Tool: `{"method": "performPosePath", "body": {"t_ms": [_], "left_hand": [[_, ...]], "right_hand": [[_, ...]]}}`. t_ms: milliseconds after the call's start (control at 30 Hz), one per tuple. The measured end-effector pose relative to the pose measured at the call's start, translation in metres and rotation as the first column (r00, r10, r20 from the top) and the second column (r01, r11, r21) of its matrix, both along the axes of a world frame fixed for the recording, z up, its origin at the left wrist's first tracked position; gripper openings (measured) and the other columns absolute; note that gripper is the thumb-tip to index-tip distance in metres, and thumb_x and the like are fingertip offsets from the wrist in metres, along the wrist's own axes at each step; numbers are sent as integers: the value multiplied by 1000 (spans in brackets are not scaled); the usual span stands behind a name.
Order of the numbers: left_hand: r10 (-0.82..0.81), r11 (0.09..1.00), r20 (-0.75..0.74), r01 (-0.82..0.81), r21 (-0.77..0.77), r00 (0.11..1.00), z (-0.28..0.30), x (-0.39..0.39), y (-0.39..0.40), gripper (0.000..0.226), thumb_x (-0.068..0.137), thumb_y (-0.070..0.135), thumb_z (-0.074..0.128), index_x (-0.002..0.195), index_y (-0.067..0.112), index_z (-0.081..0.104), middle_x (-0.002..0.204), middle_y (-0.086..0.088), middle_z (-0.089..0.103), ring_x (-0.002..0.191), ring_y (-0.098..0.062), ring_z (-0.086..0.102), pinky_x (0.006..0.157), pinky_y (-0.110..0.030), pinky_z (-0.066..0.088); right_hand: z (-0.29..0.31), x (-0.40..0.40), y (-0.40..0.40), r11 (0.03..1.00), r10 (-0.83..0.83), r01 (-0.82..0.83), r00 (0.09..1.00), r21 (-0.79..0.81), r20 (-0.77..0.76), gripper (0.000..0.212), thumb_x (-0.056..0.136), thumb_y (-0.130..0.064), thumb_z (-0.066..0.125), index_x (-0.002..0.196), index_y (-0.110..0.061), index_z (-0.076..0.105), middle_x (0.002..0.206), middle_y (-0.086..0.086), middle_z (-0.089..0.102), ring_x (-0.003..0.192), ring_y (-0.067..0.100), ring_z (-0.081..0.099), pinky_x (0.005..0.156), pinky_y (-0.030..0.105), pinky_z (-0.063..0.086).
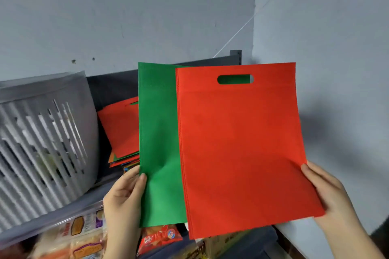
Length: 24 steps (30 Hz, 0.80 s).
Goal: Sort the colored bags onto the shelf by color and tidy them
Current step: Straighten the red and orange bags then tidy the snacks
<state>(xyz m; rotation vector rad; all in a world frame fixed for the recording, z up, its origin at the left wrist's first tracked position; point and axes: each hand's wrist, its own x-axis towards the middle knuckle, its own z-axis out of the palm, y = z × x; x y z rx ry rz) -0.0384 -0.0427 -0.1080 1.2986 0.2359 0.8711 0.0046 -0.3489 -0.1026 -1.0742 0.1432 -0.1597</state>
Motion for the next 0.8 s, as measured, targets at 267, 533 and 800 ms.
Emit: {"method": "performPosePath", "body": {"t_ms": [267, 533, 800], "left_hand": [[-287, 956, 4, 286, -67, 958, -38, 1, -49, 49, 85, -4, 58, 72, 40, 75, 68, 17, 71, 62, 7, 63, 66, -8, 51], [-528, 848, -52, 524, -74, 847, -58, -13, -117, 25, 86, 2, 58, 79, 22, 72, 66, 14, 71, 60, 5, 64, 61, -11, 53], [-623, 781, -116, 623, -36, 774, -69, -46, -179, 23, 90, -4, 53, 100, 13, 65, 69, 14, 71, 63, 4, 65, 64, -11, 53]], "right_hand": [[-30, -95, -55, 955, -295, 296, 954, 14, -48, 19, 92, -6, 52, 100, -14, 67, 80, 3, 74, 66, 12, 70, 53, 21, 55], [-46, -187, -105, 870, -492, 493, 868, 5, -64, 22, 93, -6, 49, 101, -13, 69, 85, 10, 74, 68, 17, 71, 52, 22, 54], [-53, -246, -154, 836, -547, 547, 831, -30, -97, 21, 93, -4, 50, 97, -13, 68, 74, 7, 73, 58, 15, 69, 50, 23, 55]]}}
